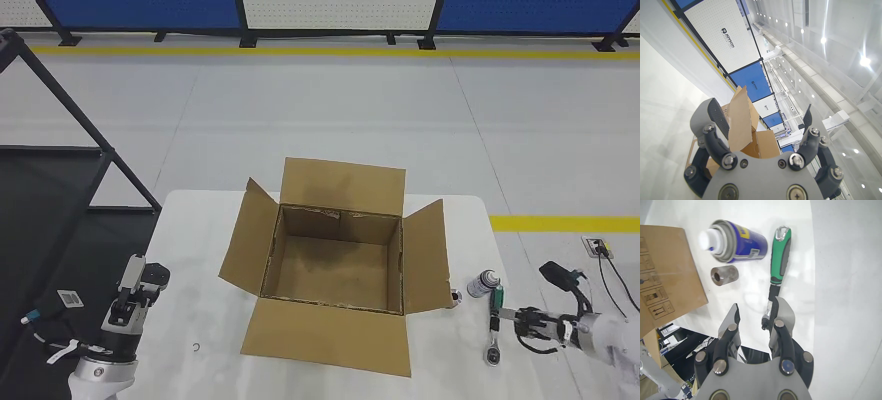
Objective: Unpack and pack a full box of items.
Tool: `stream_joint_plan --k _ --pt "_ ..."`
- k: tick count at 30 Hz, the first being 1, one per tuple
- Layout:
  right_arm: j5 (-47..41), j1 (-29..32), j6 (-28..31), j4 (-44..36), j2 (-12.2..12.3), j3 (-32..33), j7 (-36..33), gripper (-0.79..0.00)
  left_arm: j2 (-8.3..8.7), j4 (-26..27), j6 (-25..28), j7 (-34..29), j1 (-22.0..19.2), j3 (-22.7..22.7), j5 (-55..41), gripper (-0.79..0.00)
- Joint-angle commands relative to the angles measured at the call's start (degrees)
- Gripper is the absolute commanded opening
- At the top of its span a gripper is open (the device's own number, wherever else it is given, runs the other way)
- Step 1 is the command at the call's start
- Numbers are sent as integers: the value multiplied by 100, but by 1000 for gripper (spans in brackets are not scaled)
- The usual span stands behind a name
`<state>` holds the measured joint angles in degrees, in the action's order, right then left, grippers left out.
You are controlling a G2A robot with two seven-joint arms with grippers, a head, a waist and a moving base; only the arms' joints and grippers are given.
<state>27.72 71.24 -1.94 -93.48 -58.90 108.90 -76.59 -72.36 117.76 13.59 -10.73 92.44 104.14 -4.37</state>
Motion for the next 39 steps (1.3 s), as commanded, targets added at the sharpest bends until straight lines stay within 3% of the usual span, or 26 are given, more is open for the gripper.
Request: stream_joint_plan --k 1,2,3,8,14,20,29,32,39 --pt "-514 246 125 -207 -17 187 270 -117 0 0 0 0 0 0 0 0" --pt "-934 348 127 -247 -40 297 466 -83 0 0 0 0 0 0 0 0" --pt "-1216 457 257 -324 -52 349 563 -132 -1 -8 -20 19 -1 4 -9 0" --pt "-2388 873 934 -560 -110 516 1160 -31 5 -12 -13 -26 21 115 -112 0" --pt "-3387 1223 1871 -789 -106 642 1076 0 44 -9 265 -606 123 215 -49 0" --pt "-3508 1318 1816 -882 -68 678 1023 0 144 -60 667 -1851 261 222 574 0" --pt "-3508 1318 1816 -882 -68 678 1023 0 147 -61 680 -1835 264 251 613 0" --pt "-3566 1365 1852 -1043 -83 566 1352 0 153 13 555 -1741 159 170 822 0" --pt "-4300 1133 1968 -1173 -95 74 1632 0 176 54 351 -1645 -147 -75 1168 0"
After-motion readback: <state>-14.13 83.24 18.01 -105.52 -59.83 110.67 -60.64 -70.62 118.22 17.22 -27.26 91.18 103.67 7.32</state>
